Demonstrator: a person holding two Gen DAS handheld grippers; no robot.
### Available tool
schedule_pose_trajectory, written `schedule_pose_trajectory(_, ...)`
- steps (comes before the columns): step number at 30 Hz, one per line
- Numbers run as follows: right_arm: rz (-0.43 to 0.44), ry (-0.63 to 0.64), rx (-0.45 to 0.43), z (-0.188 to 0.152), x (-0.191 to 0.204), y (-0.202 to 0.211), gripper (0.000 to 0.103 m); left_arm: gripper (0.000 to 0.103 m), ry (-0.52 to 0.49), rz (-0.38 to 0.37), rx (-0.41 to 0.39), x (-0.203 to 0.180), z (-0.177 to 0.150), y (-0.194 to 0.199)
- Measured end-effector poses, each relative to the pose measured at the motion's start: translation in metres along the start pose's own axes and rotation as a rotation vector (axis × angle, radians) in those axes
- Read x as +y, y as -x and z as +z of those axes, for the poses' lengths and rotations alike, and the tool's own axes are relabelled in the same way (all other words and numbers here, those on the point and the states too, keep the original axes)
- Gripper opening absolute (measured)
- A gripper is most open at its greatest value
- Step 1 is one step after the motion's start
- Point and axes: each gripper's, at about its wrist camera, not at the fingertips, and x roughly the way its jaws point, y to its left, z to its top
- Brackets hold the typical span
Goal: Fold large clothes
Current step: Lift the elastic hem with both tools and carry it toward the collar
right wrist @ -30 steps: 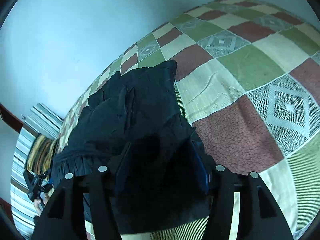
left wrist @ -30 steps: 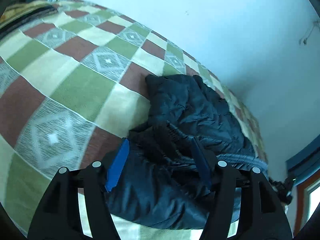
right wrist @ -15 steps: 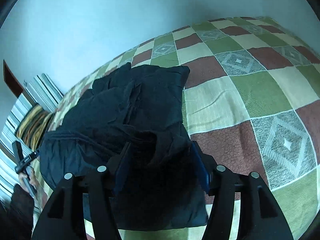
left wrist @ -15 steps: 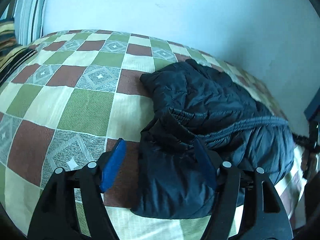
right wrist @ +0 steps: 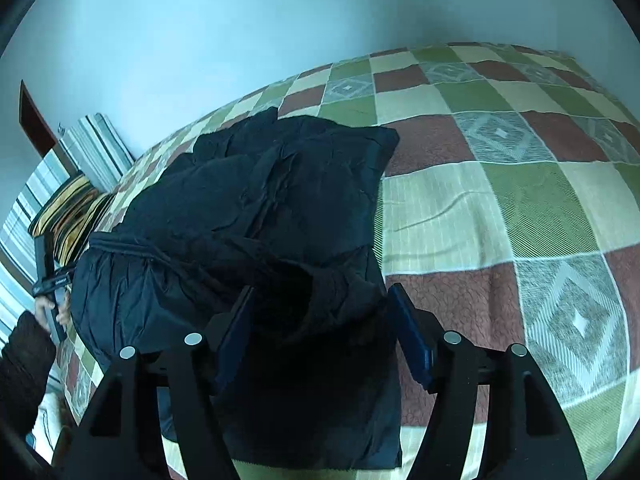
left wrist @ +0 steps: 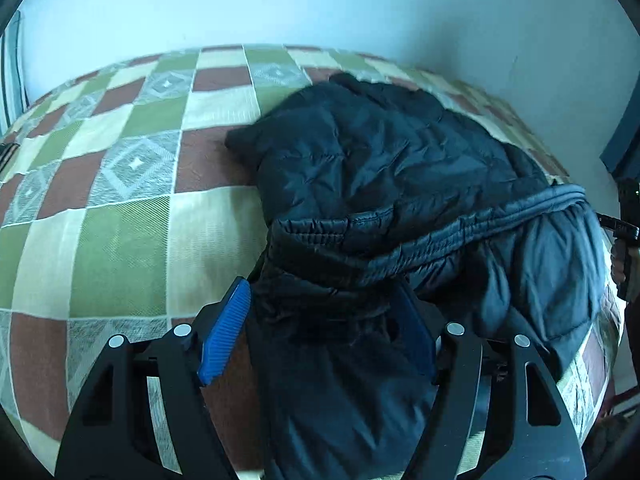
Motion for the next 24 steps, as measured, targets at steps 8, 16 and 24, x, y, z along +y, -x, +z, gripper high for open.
schedule_pose_trajectory(8,-0.005,0.021,0.049,0.006,0.000,-0.028,0.066,0.064,0.023,-0.035,0.059,0.004,0.012,-0.025)
schedule_pose_trajectory(16,-0.021,0.050,0.059,0.008,0.004,-0.043,0.066,0.054,-0.039,0.035,0.053,-0.008,0.011,-0.026)
schedule_pose_trajectory(24,0.018,0.072,0.084,0.012,0.000,-0.042,0.066,0.051,-0.050,0.057,0.049,-0.011,0.011,-0.025)
